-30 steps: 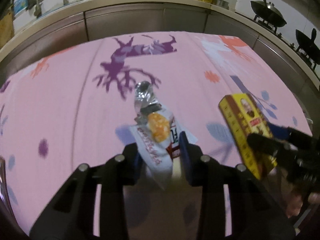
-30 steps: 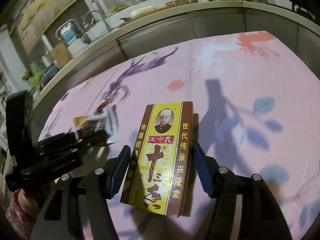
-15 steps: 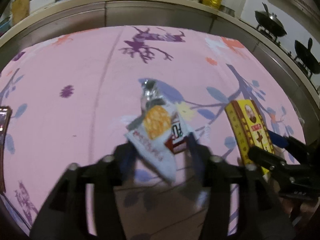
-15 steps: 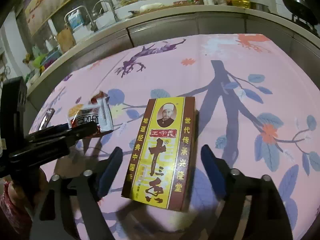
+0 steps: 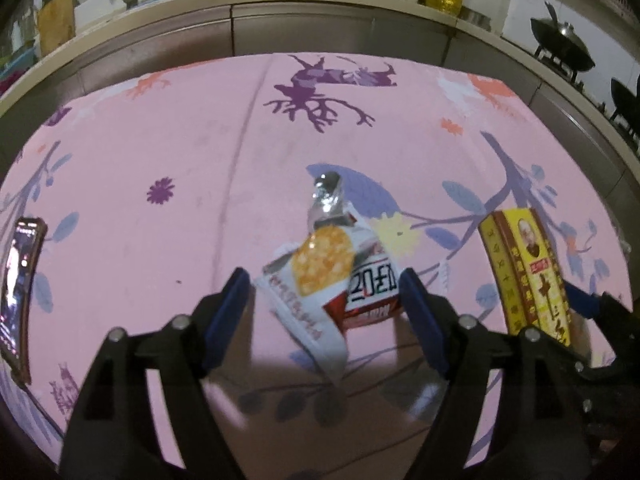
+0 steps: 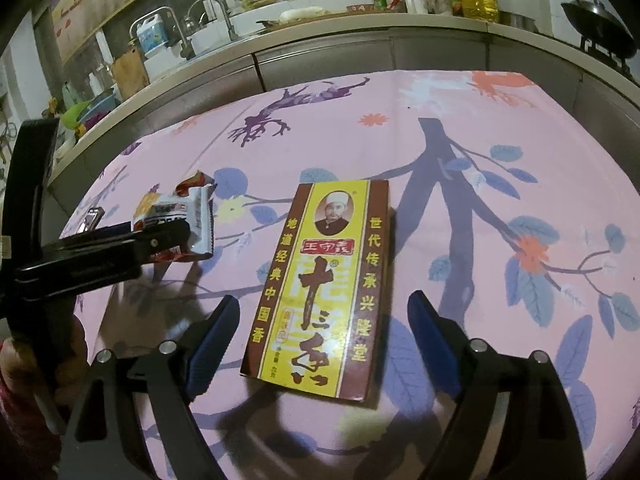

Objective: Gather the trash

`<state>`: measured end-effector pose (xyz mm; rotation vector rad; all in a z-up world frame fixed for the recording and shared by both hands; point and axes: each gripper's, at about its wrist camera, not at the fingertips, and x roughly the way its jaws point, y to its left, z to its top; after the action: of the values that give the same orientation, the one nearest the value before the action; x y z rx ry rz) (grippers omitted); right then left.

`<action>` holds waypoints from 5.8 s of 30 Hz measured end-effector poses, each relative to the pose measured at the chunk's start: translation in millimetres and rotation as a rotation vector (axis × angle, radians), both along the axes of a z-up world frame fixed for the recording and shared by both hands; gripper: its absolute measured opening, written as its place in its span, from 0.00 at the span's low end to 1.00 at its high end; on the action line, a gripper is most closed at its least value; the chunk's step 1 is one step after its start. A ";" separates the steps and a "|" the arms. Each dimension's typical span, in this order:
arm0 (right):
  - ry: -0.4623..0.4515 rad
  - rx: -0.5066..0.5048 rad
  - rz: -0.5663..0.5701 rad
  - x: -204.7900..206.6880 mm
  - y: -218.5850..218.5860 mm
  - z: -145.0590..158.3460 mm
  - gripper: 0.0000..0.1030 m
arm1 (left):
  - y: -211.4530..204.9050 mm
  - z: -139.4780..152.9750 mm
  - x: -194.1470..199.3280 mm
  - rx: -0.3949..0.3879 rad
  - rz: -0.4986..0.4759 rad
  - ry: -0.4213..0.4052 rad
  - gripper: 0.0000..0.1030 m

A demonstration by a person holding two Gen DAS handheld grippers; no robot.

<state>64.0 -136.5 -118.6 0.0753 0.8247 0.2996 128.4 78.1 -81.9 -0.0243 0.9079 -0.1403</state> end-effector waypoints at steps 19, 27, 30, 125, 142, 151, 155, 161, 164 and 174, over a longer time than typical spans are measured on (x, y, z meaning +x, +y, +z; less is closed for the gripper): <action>-0.049 -0.067 -0.009 0.8 10.4 -4.7 0.83 | -8.4 -2.6 -1.7 0.051 -0.021 -0.027 0.35; -0.062 -0.093 -0.004 1.5 12.9 -5.5 0.76 | -12.0 -2.2 -3.8 0.069 -0.023 -0.040 0.31; -0.069 -0.085 0.007 0.2 10.1 -4.7 0.61 | -13.1 -1.4 -4.2 0.075 -0.023 -0.043 0.29; -0.154 0.293 -0.744 -33.2 -467.9 26.6 0.69 | -541.8 39.8 86.3 -0.090 -0.816 0.133 0.62; -0.244 0.263 -0.936 -127.5 -338.7 48.3 0.82 | -377.5 105.5 -16.4 0.082 -0.638 -0.255 0.94; -0.261 0.282 -0.818 -124.8 -259.5 74.8 0.83 | -252.3 112.0 -33.1 0.184 -0.361 -0.317 0.94; -0.275 0.267 -0.724 -116.2 -219.3 91.3 0.83 | -193.9 119.2 -39.0 0.169 -0.237 -0.323 0.94; -0.289 0.282 -0.615 -109.1 -164.1 105.0 0.83 | -125.5 127.4 -52.8 0.151 -0.077 -0.328 0.94; -0.284 0.276 -0.570 -106.0 -139.4 108.2 0.83 | -100.4 128.5 -60.6 0.122 -0.044 -0.313 0.94; -0.252 0.257 -0.457 -101.8 -87.4 109.8 0.88 | -65.7 134.3 -78.1 0.114 0.035 -0.319 0.94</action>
<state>-37.7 -223.9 -8.8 0.4512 0.4963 -0.0200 50.3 12.4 52.3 0.0855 0.5954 -0.0570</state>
